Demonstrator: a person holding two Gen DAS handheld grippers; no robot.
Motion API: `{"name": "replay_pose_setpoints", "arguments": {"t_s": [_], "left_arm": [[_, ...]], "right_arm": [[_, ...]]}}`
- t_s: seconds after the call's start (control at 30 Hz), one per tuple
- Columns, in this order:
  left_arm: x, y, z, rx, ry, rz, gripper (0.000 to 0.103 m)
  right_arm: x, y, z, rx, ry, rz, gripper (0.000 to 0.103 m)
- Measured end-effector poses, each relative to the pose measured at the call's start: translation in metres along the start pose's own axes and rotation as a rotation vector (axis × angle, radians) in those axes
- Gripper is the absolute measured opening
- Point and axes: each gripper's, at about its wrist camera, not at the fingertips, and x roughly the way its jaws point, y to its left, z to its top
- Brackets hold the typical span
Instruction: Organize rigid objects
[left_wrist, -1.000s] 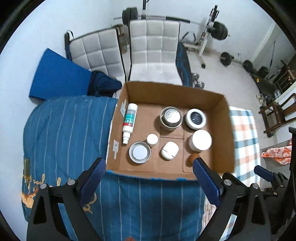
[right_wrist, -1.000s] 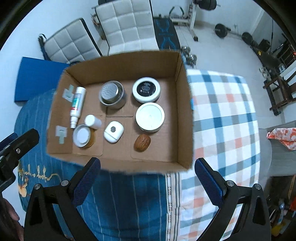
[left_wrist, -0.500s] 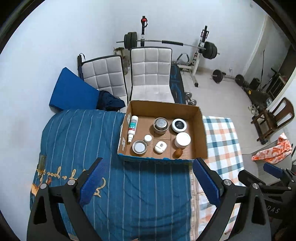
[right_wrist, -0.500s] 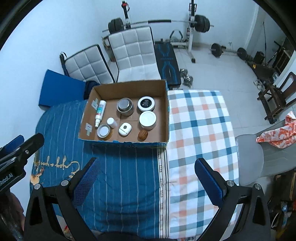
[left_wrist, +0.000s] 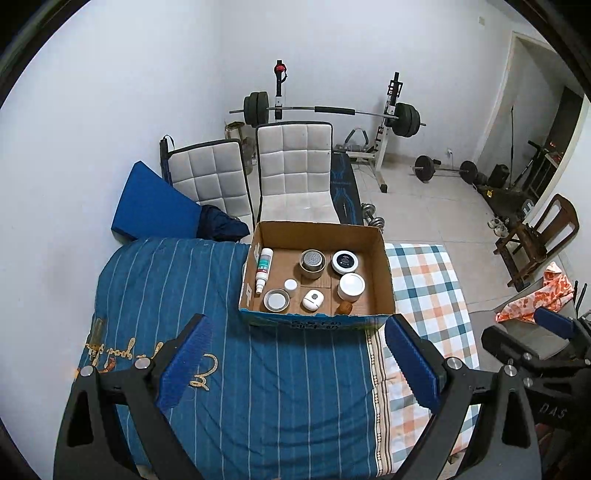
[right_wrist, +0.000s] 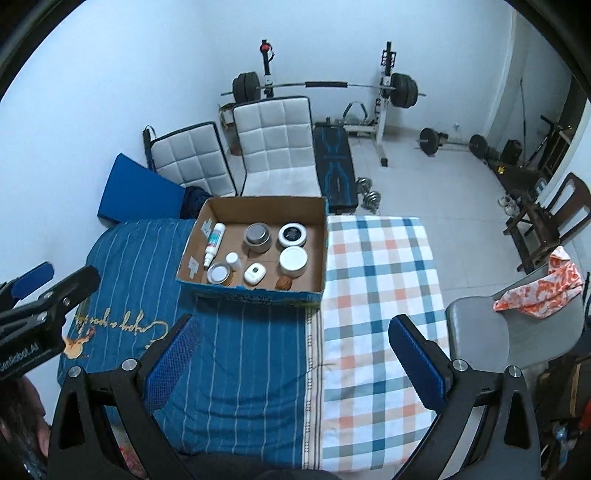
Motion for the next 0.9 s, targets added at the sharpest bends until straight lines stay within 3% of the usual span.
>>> {"name": "replay_pose_setpoints", "arguments": {"t_s": [0.47, 0.53, 0.9], "left_arm": [[0.001, 0.003, -0.005, -0.01, -0.017, 0.005, 0.096], [0.0, 0.004, -0.005, -0.012, -0.023, 0.004, 0.103], [0.003, 0.01, -0.006, -0.027, -0.026, 0.004, 0.103]], "right_arm": [[-0.007, -0.002, 0.006, 0.003, -0.026, -0.009, 0.103], [-0.007, -0.002, 0.006, 0.006, -0.022, -0.01, 0.103], [-0.001, -0.001, 0.005, 0.016, -0.023, -0.019, 0.103]]}}
